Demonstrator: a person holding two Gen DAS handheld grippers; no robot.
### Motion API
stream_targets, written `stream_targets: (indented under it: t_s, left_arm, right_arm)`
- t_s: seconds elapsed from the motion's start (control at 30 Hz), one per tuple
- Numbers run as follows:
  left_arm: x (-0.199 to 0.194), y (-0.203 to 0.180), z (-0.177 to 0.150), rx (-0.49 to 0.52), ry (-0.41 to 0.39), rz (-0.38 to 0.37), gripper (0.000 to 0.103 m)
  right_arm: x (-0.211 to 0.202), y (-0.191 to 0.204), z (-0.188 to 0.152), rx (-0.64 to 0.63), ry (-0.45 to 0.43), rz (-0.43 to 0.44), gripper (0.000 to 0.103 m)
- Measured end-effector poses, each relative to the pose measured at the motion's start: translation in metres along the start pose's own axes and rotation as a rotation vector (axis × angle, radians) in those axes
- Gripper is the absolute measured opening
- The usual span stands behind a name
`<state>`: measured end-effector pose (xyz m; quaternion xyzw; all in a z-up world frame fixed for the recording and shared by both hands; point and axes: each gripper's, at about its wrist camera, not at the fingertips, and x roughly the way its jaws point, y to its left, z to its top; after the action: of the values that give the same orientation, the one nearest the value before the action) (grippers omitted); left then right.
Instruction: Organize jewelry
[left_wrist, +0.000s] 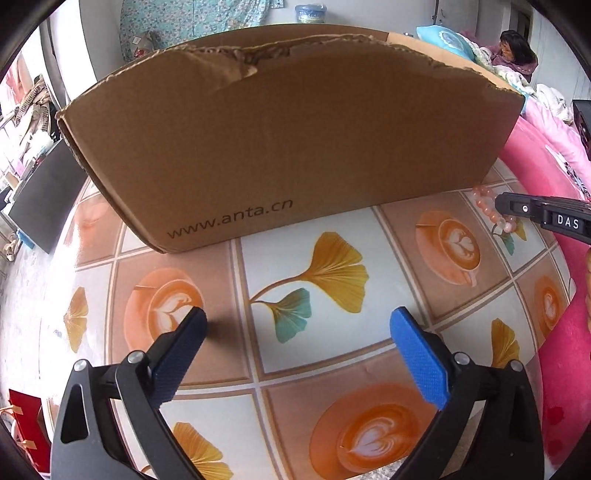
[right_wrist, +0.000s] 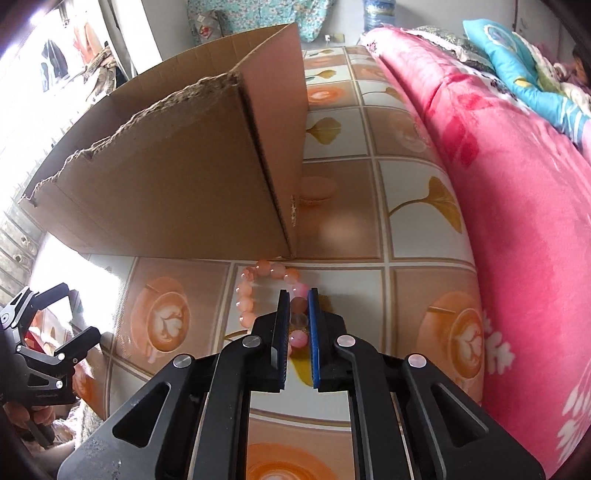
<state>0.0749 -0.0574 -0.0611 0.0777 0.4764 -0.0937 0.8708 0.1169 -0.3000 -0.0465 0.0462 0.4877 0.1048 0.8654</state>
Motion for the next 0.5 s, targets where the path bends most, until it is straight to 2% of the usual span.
stream_targets:
  t_s: [0.5]
  left_arm:
    - [-0.001,0.009,-0.003,-0.02,-0.001,0.006,0.097]
  right_arm:
    - [0.003,0.056,-0.016,-0.046,0.04,0.176,0.008]
